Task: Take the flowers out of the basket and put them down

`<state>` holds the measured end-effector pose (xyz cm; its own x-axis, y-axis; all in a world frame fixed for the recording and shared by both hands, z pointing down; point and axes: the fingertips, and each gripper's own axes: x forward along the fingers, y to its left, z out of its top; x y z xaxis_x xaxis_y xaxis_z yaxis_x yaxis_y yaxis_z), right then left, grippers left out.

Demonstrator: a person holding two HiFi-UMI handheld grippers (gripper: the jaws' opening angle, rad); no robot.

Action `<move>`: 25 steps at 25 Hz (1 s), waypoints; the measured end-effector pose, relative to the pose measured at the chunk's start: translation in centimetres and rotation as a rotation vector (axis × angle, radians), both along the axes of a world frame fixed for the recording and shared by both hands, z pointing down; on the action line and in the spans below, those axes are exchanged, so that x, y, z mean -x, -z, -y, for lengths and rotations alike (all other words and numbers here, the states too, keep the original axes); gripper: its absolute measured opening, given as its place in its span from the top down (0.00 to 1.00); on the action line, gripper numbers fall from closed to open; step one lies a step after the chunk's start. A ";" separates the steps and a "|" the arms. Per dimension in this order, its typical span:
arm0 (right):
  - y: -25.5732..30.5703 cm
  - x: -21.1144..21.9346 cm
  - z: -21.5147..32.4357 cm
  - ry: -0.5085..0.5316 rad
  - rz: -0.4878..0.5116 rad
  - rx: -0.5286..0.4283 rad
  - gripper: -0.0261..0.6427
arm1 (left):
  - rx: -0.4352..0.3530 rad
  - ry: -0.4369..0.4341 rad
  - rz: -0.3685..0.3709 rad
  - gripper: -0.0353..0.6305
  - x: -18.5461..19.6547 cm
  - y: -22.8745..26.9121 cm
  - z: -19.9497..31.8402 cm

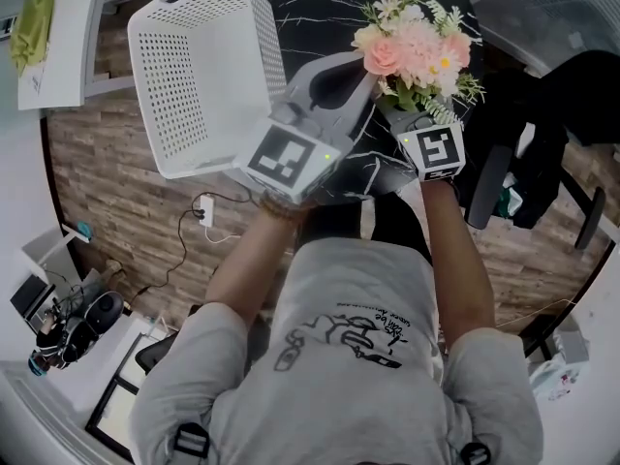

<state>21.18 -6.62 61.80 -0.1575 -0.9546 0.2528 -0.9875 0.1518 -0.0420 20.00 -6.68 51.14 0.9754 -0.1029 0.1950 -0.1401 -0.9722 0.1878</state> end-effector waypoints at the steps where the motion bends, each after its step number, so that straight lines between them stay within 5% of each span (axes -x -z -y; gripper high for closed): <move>1: 0.0 0.0 -0.2 -0.001 0.005 0.005 0.39 | -0.003 0.005 0.000 0.94 0.1 0.2 0.0; 12: 2.6 0.2 -3.6 0.006 -0.002 0.030 0.34 | -0.025 0.055 0.018 0.94 3.3 2.4 -1.9; 25: 9.8 0.0 -10.8 -0.008 0.042 0.059 0.58 | -0.020 0.103 -0.037 0.94 6.7 8.2 -6.4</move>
<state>21.14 4.17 52.01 -0.1613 -0.9397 0.3017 -0.9859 0.1396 -0.0922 13.26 -0.30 42.89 0.9659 -0.2067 0.1562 -0.2332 -0.9564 0.1759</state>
